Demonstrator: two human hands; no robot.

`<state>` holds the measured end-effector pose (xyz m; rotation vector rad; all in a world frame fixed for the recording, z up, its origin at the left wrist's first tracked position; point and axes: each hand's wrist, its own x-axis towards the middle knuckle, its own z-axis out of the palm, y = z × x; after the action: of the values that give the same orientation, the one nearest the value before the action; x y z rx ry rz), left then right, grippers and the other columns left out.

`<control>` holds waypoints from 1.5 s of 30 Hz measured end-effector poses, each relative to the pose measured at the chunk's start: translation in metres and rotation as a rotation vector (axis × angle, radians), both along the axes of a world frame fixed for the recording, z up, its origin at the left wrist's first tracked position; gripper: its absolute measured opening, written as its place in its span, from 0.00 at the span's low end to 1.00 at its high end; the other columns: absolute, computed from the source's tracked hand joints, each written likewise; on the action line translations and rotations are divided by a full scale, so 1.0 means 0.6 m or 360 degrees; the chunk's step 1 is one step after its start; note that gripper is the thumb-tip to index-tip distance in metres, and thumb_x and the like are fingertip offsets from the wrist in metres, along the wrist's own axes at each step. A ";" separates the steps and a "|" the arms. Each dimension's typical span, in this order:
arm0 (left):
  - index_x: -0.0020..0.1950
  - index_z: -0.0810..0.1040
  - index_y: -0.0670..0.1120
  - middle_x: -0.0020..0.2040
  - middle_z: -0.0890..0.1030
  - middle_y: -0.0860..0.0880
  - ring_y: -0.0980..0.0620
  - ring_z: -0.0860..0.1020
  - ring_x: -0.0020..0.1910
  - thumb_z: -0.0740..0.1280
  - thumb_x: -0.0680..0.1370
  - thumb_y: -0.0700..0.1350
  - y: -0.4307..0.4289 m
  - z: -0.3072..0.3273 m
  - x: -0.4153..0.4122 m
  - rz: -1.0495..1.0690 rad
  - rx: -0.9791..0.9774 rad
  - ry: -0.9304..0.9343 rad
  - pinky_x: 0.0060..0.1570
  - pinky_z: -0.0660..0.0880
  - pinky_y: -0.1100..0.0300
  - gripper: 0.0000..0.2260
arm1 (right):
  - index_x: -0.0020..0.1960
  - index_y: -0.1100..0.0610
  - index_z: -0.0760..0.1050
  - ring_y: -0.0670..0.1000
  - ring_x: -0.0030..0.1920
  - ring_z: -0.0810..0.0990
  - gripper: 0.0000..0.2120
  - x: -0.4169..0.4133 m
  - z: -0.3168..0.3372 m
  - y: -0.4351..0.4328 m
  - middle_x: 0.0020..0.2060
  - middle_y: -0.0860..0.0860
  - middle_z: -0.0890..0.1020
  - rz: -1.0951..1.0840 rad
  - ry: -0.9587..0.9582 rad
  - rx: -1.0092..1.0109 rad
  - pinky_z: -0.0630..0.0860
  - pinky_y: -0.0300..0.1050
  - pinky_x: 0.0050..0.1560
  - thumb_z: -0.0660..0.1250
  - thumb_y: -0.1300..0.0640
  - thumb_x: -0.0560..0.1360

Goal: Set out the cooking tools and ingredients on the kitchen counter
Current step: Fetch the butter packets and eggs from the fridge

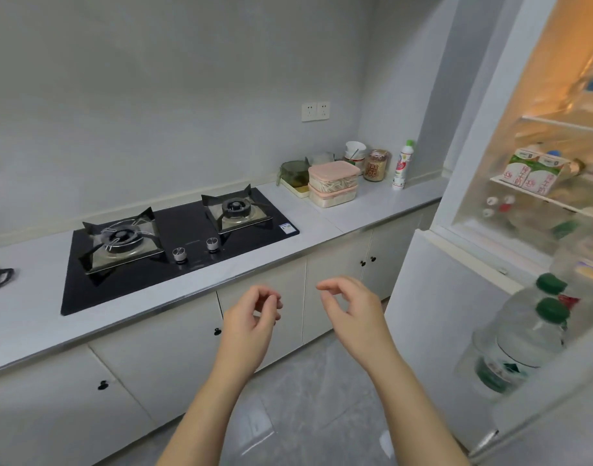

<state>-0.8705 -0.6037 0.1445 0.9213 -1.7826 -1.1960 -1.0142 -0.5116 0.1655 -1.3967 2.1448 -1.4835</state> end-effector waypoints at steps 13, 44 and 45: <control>0.42 0.77 0.54 0.40 0.80 0.58 0.56 0.80 0.37 0.65 0.78 0.37 -0.170 -0.018 -0.105 -0.0104 -0.0056 0.0009 0.45 0.79 0.47 0.12 | 0.49 0.55 0.81 0.37 0.50 0.77 0.08 -0.103 -0.049 -0.170 0.46 0.43 0.82 -0.0098 -0.0063 -0.0037 0.68 0.25 0.50 0.65 0.64 0.76; 0.43 0.78 0.53 0.40 0.81 0.53 0.54 0.80 0.40 0.66 0.76 0.42 -0.352 0.076 -1.001 -0.1576 -0.0133 0.0467 0.43 0.77 0.57 0.06 | 0.47 0.47 0.79 0.41 0.49 0.79 0.12 -0.770 0.097 -0.219 0.45 0.39 0.81 -0.1550 0.0236 -0.0214 0.73 0.34 0.52 0.65 0.64 0.76; 0.43 0.78 0.54 0.40 0.81 0.53 0.53 0.80 0.41 0.66 0.76 0.43 -0.335 0.080 -1.022 -0.1643 -0.0115 0.0481 0.44 0.78 0.55 0.06 | 0.46 0.46 0.79 0.40 0.49 0.79 0.13 -0.775 0.106 -0.203 0.45 0.38 0.82 -0.1622 0.0252 -0.0234 0.73 0.33 0.52 0.65 0.64 0.76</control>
<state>-1.4839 -0.8045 0.1924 -0.3185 -2.0505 -1.7297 -1.4794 -0.6335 0.2291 -0.3789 3.1181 -1.8582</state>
